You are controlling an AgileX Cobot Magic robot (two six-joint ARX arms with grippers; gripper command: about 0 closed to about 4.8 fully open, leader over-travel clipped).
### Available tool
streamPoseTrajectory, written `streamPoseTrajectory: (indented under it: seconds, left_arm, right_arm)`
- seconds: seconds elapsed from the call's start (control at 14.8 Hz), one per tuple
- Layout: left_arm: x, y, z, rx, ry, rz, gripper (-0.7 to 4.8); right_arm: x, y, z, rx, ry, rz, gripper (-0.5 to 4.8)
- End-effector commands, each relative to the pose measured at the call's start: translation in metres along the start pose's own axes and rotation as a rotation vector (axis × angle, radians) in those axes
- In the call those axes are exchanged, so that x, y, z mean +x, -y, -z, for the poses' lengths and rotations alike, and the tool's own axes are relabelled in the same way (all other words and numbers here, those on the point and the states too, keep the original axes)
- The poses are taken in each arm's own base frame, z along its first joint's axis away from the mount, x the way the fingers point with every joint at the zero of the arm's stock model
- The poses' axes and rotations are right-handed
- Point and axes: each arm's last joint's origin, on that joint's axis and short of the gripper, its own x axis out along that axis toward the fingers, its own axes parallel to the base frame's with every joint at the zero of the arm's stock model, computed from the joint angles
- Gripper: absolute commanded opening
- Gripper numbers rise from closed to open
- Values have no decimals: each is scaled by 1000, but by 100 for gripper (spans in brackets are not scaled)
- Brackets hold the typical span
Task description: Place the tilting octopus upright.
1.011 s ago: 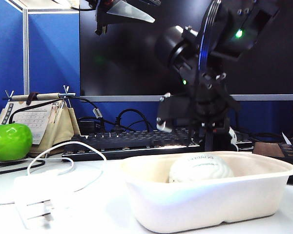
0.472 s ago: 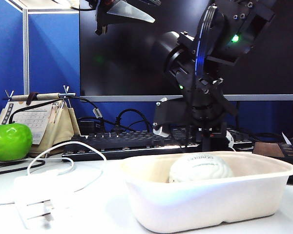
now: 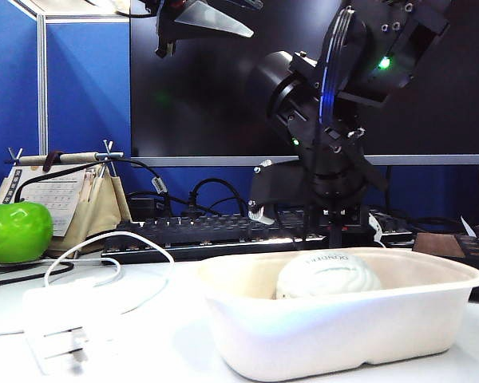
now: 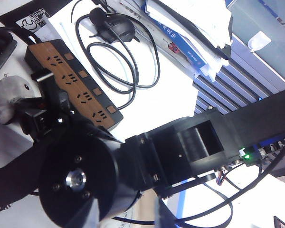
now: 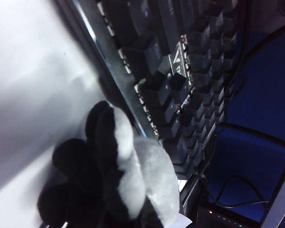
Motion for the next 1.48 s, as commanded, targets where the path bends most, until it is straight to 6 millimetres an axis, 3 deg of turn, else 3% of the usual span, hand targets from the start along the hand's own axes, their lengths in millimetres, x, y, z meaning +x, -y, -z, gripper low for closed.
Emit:
streamPoseTrajectory:
  seconds: [0.07,0.61,0.81,1.21,1.48]
  left_arm:
    - [-2,2,-2,11,12,4,161]
    - [-2,2,-2,8,10,5,161]
    - [-2,2,-2,8,10,5,161]
    - [-2,3,0,-13,-6,9,161]
    - [-8,10,-6,42,35,-2,161]
  right_arm:
    - [-9,-4,-5,47,32,-15,100]
    - [-33,-20,-20,100,116,-63,100]
    - [-52,-25,-32,97,182,-61,100]
    - [-75,-4,-57,212,254,-42,99]
    - [-64,6,-51,239,177,26,99]
